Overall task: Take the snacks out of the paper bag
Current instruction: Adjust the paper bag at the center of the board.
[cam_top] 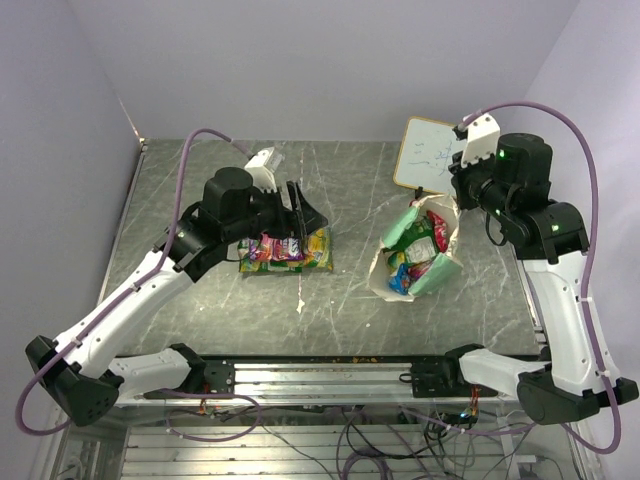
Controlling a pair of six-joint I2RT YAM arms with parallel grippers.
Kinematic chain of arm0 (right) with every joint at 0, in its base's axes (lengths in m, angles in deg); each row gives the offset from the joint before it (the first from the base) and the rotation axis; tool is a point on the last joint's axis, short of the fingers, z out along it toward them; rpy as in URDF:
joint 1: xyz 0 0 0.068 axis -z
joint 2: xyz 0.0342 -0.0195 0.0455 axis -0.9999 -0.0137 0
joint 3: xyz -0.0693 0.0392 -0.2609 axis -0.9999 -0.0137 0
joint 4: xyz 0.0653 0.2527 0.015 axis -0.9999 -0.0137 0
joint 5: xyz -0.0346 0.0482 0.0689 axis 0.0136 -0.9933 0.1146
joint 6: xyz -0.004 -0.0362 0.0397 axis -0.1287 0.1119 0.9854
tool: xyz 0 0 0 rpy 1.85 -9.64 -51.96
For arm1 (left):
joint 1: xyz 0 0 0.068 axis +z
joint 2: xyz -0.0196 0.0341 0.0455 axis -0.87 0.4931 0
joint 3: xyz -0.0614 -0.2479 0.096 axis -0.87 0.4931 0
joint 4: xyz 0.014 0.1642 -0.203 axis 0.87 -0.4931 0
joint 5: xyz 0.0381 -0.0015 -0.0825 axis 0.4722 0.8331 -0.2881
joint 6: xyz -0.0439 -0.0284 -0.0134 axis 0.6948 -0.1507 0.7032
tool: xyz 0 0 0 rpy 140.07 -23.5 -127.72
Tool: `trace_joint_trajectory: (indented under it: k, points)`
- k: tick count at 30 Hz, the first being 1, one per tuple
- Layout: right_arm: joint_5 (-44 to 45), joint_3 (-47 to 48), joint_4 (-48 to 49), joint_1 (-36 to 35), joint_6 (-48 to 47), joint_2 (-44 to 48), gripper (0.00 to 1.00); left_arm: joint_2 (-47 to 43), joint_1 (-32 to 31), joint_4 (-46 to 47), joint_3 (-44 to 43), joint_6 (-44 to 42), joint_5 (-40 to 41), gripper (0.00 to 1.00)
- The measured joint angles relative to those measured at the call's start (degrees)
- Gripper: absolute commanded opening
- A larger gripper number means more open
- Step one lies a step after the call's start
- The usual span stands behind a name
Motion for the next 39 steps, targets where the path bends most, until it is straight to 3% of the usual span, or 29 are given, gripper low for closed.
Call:
trace_joint_trajectory:
  k: [7, 13, 15, 19, 23, 28, 39]
  points:
    - [0.33, 2.69, -0.42, -1.77, -2.43, -1.2, 0.0, 1.16, -0.02, -1.25, -0.22, -0.7, -1.4, 0.85]
    - [-6.86, 1.92, -0.92, -1.81, 3.23, -3.5, 0.0, 2.56, -0.04, -1.33, -0.2, -1.25, -2.82, 0.85]
    - [-11.65, -0.79, 0.2, -1.84, 6.88, -3.3, 0.0, 2.58, -0.04, -1.31, -0.2, -1.38, -3.28, 0.85]
    - [-23.65, -16.63, 8.26, -2.71, 18.1, 2.91, 0.0, 2.56, -0.07, -1.09, 0.09, -1.64, -4.59, 0.86]
    - [-30.34, -28.89, 13.29, -3.76, 27.93, 11.1, 0.0, 2.56, -0.07, 0.31, 1.97, -1.95, -6.75, 0.85]
    - [-34.64, -30.27, 17.18, -3.93, 34.21, 13.88, 0.0, 2.58, -0.2, 2.99, 5.09, -1.99, -10.05, 0.85]
    - [-35.65, -29.86, 20.92, -10.34, 41.03, 8.09, 0.0, 2.16, -0.37, 8.0, 8.87, -1.86, -12.33, 0.85]
